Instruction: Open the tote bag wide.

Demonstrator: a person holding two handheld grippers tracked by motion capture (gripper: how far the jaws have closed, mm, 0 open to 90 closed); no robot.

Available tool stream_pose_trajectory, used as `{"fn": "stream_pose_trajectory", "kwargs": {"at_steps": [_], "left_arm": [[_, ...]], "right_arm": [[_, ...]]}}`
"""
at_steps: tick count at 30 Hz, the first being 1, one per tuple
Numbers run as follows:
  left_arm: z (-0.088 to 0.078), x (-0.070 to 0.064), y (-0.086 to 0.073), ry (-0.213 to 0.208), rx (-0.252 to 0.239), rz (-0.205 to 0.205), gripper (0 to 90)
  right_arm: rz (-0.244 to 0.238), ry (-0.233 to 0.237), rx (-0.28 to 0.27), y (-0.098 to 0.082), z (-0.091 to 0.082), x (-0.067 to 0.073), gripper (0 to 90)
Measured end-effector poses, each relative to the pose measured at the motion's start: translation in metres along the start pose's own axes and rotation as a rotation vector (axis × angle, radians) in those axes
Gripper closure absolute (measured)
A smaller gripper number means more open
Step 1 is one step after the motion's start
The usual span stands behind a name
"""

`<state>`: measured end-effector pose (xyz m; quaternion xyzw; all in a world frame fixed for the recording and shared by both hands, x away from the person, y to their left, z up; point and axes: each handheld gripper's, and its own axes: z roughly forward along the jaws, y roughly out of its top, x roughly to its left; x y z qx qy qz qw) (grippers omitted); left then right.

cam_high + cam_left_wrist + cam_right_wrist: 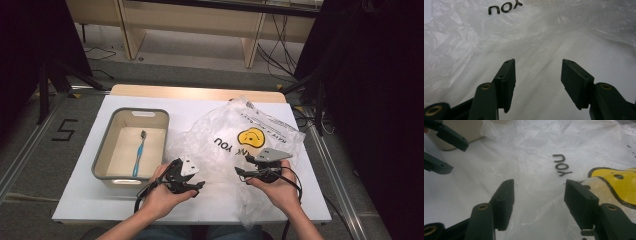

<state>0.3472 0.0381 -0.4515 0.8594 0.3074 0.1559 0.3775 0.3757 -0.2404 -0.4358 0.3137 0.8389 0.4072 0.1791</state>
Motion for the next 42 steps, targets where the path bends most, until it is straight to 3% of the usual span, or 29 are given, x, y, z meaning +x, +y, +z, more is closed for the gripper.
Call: {"fn": "stream_pose_trajectory", "kwargs": {"at_steps": [3, 8, 9, 13, 17, 24, 30, 36, 37, 38, 39, 42], "left_arm": [[0.011, -0.001, 0.005, -0.011, 0.012, 0.020, 50.7], [0.028, -0.002, 0.010, -0.011, 0.036, 0.038, 54.7], [0.033, -0.003, 0.011, -0.009, 0.041, 0.041, 55.8], [0.049, -0.002, 0.014, -0.002, 0.079, 0.057, 61.7], [0.057, -0.001, 0.015, -0.013, 0.101, 0.050, 68.1], [0.062, 0.001, 0.015, -0.033, 0.132, 0.040, 72.6], [0.063, 0.002, 0.015, -0.048, 0.140, 0.018, 75.6], [0.064, 0.002, 0.016, -0.044, 0.142, 0.001, 76.5], [0.063, 0.002, 0.016, -0.046, 0.145, -0.001, 76.7], [0.063, 0.002, 0.016, -0.046, 0.146, 0.001, 76.7], [0.063, 0.002, 0.016, -0.046, 0.145, 0.000, 76.7], [0.064, 0.002, 0.016, -0.046, 0.144, -0.001, 76.7]], "right_arm": [[-0.042, 0.031, 0.062, 0.001, 0.012, 0.006, 39.9], [-0.075, 0.043, 0.127, 0.002, 0.021, 0.010, 40.6], [-0.096, 0.020, 0.166, 0.002, 0.024, 0.012, 45.0], [-0.104, -0.013, 0.205, 0.002, 0.028, 0.013, 53.7], [-0.098, -0.005, 0.271, 0.002, 0.033, 0.014, 68.3], [-0.066, 0.009, 0.302, 0.004, 0.035, 0.012, 87.2], [-0.036, -0.022, 0.242, 0.010, 0.026, 0.008, 90.0], [-0.036, -0.109, 0.077, 0.023, 0.006, 0.003, 90.0], [-0.038, -0.136, 0.027, 0.027, 0.000, 0.001, 90.0], [-0.038, -0.136, 0.027, 0.027, 0.000, 0.001, 90.0], [-0.040, -0.163, -0.021, 0.030, -0.004, 0.000, 90.0], [-0.045, -0.188, -0.063, 0.033, -0.008, -0.001, 90.0]]}}
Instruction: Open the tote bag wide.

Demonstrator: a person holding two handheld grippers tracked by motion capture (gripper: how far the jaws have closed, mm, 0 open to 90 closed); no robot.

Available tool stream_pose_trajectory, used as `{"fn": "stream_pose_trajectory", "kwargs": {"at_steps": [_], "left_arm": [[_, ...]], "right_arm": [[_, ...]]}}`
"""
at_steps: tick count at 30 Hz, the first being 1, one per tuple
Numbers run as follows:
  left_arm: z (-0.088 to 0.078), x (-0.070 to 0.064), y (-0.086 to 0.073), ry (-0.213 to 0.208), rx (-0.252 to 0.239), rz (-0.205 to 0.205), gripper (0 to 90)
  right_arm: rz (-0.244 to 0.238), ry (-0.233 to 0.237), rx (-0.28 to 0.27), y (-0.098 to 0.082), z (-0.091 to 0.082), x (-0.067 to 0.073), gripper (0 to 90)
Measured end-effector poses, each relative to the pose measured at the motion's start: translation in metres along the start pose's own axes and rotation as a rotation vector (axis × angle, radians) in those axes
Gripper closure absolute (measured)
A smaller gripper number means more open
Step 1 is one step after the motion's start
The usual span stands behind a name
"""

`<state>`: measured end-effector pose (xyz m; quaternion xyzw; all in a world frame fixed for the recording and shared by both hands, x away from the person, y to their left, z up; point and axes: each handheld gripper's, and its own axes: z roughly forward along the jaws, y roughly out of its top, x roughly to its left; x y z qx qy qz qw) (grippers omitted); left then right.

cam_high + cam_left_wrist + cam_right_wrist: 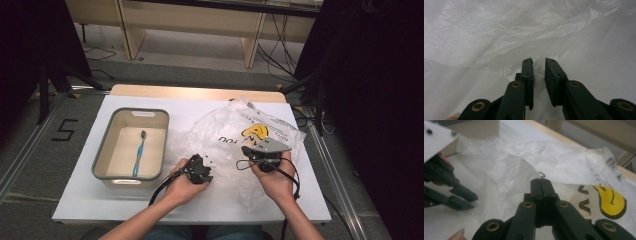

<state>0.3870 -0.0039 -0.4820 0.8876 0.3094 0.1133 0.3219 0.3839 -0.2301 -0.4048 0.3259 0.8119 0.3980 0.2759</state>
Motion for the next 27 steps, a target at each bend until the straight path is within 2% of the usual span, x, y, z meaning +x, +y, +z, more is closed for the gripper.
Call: {"fn": "stream_pose_trajectory", "kwargs": {"at_steps": [1, 2, 3, 6, 8, 9, 10, 14, 15, 16, 18, 20, 21, 27], "left_arm": [[0.000, 0.000, 0.000, -0.001, -0.001, 0.000, 76.7], [0.000, 0.000, 0.000, -0.001, -0.001, 0.000, 76.7], [-0.001, 0.000, 0.000, 0.003, -0.001, 0.008, 76.7], [-0.005, -0.001, 0.001, -0.001, -0.012, 0.011, 76.1], [-0.016, -0.002, 0.007, -0.002, -0.058, 0.006, 74.2], [-0.031, -0.003, 0.015, 0.014, -0.118, 0.016, 72.7], [-0.031, -0.003, 0.015, 0.014, -0.118, 0.016, 71.9], [-0.056, -0.002, 0.030, 0.052, -0.233, 0.014, 68.7], [-0.059, 0.000, 0.033, 0.063, -0.259, 0.022, 64.3], [-0.062, 0.001, 0.037, 0.080, -0.290, 0.023, 64.3], [-0.064, 0.004, 0.045, 0.126, -0.328, 0.047, 55.9], [-0.062, 0.009, 0.054, 0.161, -0.336, 0.072, 47.9], [-0.060, 0.012, 0.058, 0.165, -0.330, 0.080, 44.7], [-0.037, 0.022, 0.080, 0.196, -0.261, 0.125, 33.2]], "right_arm": [[-0.001, -0.030, -0.042, 0.003, -0.003, 0.000, 90.0], [-0.001, -0.030, -0.042, 0.003, -0.003, 0.000, 90.0], [0.001, -0.052, -0.077, 0.005, -0.006, -0.001, 90.0], [0.002, -0.062, -0.096, 0.005, -0.008, -0.001, 90.0], [0.005, -0.055, -0.090, 0.005, -0.007, -0.002, 90.0], [0.007, -0.049, -0.078, 0.003, -0.006, -0.002, 90.0], [0.007, -0.049, -0.078, 0.003, -0.006, -0.002, 90.0], [0.010, -0.042, -0.074, 0.003, -0.005, -0.001, 90.0], [0.005, -0.041, -0.075, 0.003, -0.006, -0.001, 90.0], [0.005, -0.041, -0.075, 0.003, -0.006, -0.001, 90.0], [0.008, -0.039, -0.072, 0.003, -0.006, -0.001, 90.0], [0.005, -0.033, -0.069, 0.003, -0.006, 0.000, 90.0], [0.004, -0.031, -0.072, 0.002, -0.006, 0.000, 90.0], [-0.008, -0.013, -0.067, 0.002, -0.005, 0.001, 90.0]]}}
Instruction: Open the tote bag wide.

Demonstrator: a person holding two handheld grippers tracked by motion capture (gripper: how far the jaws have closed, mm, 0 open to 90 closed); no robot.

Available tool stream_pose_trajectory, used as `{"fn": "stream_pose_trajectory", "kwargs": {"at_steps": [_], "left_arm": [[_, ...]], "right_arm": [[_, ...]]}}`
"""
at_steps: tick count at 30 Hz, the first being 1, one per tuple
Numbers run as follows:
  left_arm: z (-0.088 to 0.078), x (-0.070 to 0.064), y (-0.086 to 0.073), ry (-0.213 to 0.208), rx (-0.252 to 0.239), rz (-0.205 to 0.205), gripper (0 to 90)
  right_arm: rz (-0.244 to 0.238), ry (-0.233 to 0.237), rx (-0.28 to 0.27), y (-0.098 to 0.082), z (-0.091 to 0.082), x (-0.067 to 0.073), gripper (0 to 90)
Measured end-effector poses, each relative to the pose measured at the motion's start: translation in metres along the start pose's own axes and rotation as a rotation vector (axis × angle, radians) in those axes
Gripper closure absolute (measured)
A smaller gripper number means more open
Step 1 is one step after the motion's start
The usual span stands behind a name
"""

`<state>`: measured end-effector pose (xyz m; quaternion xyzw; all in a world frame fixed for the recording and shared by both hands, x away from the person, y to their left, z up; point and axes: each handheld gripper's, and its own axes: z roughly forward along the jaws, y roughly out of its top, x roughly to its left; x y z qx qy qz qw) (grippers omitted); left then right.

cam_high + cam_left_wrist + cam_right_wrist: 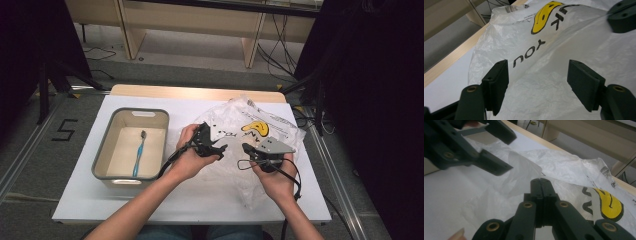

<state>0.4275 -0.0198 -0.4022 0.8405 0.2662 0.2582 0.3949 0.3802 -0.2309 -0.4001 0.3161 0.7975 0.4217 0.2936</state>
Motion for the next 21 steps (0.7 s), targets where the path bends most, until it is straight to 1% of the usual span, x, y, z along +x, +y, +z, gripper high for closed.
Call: {"fn": "stream_pose_trajectory", "kwargs": {"at_steps": [2, 3, 4, 5, 6, 7, 8, 9, 10, 11, 12, 13, 14, 15, 16, 17, 18, 19, 20, 21], "left_arm": [[0.009, -0.001, 0.000, 0.008, 0.030, 0.041, 33.9], [0.013, -0.001, -0.001, -0.002, 0.042, 0.051, 33.9], [0.019, -0.002, -0.003, -0.005, 0.053, 0.073, 40.8], [0.019, -0.002, -0.003, -0.005, 0.053, 0.073, 46.3], [0.021, -0.002, -0.003, 0.001, 0.051, 0.086, 52.6], [0.021, -0.002, -0.002, 0.005, 0.045, 0.089, 52.6], [0.022, -0.002, -0.002, 0.008, 0.026, 0.082, 64.7], [0.021, -0.001, -0.001, 0.010, 0.017, 0.076, 64.7], [0.021, 0.000, 0.000, 0.016, 0.001, 0.064, 74.7], [0.020, 0.002, 0.001, 0.021, -0.010, 0.056, 74.7], [0.018, 0.003, 0.002, 0.025, -0.024, 0.044, 80.7], [0.017, 0.004, 0.003, 0.029, -0.041, 0.036, 80.7], [0.016, 0.005, 0.003, 0.032, -0.046, 0.048, 83.9], [0.015, 0.006, 0.004, 0.036, -0.056, 0.048, 83.9], [0.014, 0.006, 0.004, 0.040, -0.062, 0.052, 84.7], [0.013, 0.007, 0.004, 0.043, -0.070, 0.050, 84.7], [0.012, 0.007, 0.004, 0.044, -0.075, 0.053, 85.2], [0.012, 0.007, 0.005, 0.045, -0.081, 0.055, 85.2], [0.011, 0.007, 0.005, 0.047, -0.088, 0.057, 84.9], [0.011, 0.006, 0.005, 0.046, -0.089, 0.061, 84.9]], "right_arm": [[-0.001, 0.005, -0.001, 0.000, 0.000, 0.000, 90.0], [-0.001, 0.005, -0.001, 0.000, 0.000, 0.000, 90.0], [-0.004, 0.009, -0.002, 0.000, -0.001, 0.001, 90.0], [-0.004, 0.009, -0.002, 0.000, -0.001, 0.001, 90.0], [-0.007, 0.013, -0.002, 0.000, -0.001, 0.002, 90.0], [-0.007, 0.013, -0.002, 0.000, -0.001, 0.002, 90.0], [-0.006, 0.019, 0.000, 0.000, -0.001, 0.002, 90.0], [-0.006, 0.019, 0.000, 0.000, -0.001, 0.002, 90.0], [-0.004, 0.029, 0.010, 0.001, -0.002, 0.002, 90.0], [-0.004, 0.029, 0.010, 0.001, -0.002, 0.002, 90.0], [0.001, 0.038, 0.023, 0.001, -0.002, 0.002, 82.8], [0.001, 0.038, 0.023, 0.001, -0.002, 0.002, 82.8], [0.002, 0.036, 0.037, 0.004, -0.001, 0.002, 70.5], [0.002, 0.036, 0.037, 0.004, -0.001, 0.002, 70.5], [0.002, 0.026, 0.037, 0.008, -0.001, 0.003, 58.2], [0.002, 0.026, 0.037, 0.008, -0.001, 0.003, 58.2], [-0.006, 0.030, 0.028, 0.014, -0.001, 0.003, 47.8], [-0.006, 0.030, 0.028, 0.014, -0.001, 0.003, 47.8], [-0.030, 0.037, 0.012, 0.022, 0.000, 0.005, 40.7], [-0.030, 0.037, 0.012, 0.022, 0.000, 0.005, 40.7]]}}
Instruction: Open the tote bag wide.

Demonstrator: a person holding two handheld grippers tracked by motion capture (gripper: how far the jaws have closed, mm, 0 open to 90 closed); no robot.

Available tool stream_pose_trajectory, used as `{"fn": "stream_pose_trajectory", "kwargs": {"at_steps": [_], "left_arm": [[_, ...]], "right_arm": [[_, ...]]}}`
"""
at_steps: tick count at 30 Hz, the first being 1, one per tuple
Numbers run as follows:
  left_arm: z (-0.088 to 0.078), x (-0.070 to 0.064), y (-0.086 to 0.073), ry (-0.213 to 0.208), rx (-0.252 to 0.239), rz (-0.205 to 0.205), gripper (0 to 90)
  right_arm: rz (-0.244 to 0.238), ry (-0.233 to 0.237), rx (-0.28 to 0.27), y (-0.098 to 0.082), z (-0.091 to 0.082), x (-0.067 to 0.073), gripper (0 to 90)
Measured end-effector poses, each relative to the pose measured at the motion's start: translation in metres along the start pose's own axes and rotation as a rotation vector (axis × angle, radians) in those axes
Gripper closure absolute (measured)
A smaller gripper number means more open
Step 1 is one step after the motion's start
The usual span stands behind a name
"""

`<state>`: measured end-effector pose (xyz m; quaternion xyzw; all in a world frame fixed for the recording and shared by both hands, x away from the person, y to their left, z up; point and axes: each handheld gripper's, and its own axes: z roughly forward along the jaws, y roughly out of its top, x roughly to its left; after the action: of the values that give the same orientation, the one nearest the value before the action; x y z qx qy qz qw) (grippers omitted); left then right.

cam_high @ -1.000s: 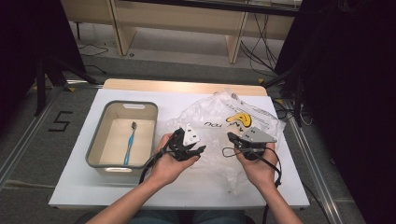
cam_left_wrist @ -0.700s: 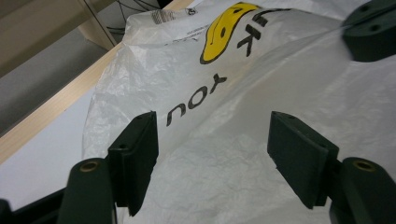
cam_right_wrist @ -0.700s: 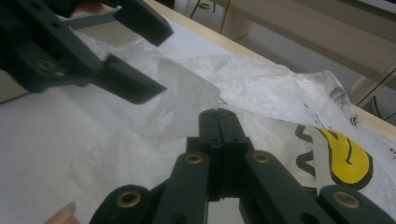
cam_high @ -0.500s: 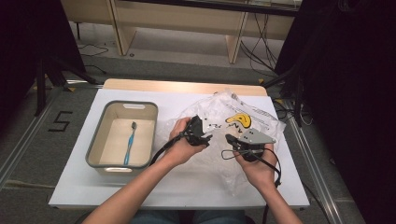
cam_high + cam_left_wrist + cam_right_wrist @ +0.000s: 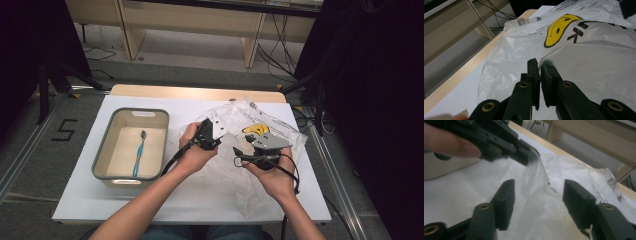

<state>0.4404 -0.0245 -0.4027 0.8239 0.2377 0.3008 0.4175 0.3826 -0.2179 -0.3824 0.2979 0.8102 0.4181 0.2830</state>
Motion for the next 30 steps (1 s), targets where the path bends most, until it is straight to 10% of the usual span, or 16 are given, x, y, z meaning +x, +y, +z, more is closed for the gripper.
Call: {"fn": "stream_pose_trajectory", "kwargs": {"at_steps": [6, 13, 23, 30], "left_arm": [[-0.004, -0.001, 0.001, 0.002, -0.007, 0.015, 82.8], [-0.009, -0.001, 0.001, -0.010, -0.004, 0.029, 77.5], [-0.050, -0.004, -0.012, -0.011, -0.023, -0.057, 40.2], [-0.082, -0.004, -0.036, -0.069, -0.009, -0.134, 32.2]], "right_arm": [[-0.005, -0.009, 0.058, 0.009, 0.021, 0.002, 40.9], [0.040, -0.044, 0.078, 0.005, 0.035, -0.004, 87.6], [0.069, -0.126, -0.004, 0.007, 0.029, -0.010, 90.0], [0.076, -0.137, -0.038, 0.010, 0.027, -0.009, 90.0]]}}
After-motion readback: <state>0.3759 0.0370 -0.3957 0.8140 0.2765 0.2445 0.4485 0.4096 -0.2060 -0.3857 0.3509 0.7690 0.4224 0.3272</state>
